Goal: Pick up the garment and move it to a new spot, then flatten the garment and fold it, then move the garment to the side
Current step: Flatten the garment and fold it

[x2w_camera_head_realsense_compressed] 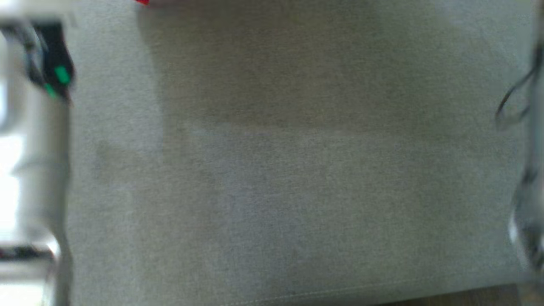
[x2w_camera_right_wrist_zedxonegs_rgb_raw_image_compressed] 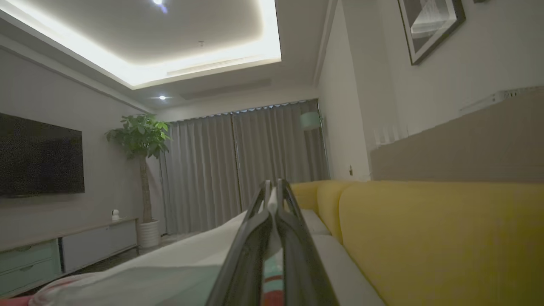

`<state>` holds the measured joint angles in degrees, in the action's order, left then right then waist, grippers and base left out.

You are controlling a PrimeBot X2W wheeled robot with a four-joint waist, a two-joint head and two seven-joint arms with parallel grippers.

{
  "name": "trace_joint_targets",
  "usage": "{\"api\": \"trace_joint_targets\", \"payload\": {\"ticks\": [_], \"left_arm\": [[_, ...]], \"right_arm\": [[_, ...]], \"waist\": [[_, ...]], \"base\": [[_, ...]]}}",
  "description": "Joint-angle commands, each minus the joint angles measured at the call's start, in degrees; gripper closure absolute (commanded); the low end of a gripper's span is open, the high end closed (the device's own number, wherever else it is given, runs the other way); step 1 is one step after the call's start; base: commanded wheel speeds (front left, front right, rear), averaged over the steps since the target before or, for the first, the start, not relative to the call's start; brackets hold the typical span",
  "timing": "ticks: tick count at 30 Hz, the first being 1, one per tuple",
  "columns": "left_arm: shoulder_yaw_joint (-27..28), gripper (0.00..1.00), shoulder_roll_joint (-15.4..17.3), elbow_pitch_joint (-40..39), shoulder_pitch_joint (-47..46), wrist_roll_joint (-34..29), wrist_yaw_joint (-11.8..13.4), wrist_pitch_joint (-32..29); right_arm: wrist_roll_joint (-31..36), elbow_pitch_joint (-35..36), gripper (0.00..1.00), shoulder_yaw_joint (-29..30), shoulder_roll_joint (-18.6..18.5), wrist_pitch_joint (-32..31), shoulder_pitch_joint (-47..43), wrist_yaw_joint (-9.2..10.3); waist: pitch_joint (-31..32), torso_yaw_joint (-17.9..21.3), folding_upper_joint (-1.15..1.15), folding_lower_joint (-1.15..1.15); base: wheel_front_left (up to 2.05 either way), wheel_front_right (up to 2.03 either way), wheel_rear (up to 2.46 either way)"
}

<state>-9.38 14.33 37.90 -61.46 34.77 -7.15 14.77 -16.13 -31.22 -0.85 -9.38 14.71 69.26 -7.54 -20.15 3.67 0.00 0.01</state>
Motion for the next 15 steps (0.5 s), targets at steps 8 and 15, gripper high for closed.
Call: {"api": "trace_joint_targets", "payload": {"ticks": [8,15], "left_arm": [[4.20,1.00,-3.26,-0.66,20.66,3.66,-0.32,0.22],[7.33,1.00,-7.89,-0.56,36.33,6.23,-0.33,0.22]], "right_arm": [[-10.83,9.63,1.00,-3.82,2.24,0.29,-28.66,0.05],[-16.47,13.22,1.00,-8.94,3.62,0.29,-48.58,0.05]], "waist": [[1.16,1.56,0.00,-0.01],[5.09,2.75,0.00,-0.01]], "base": [[0.00,0.00,0.00],[0.00,0.00,0.00]]}}
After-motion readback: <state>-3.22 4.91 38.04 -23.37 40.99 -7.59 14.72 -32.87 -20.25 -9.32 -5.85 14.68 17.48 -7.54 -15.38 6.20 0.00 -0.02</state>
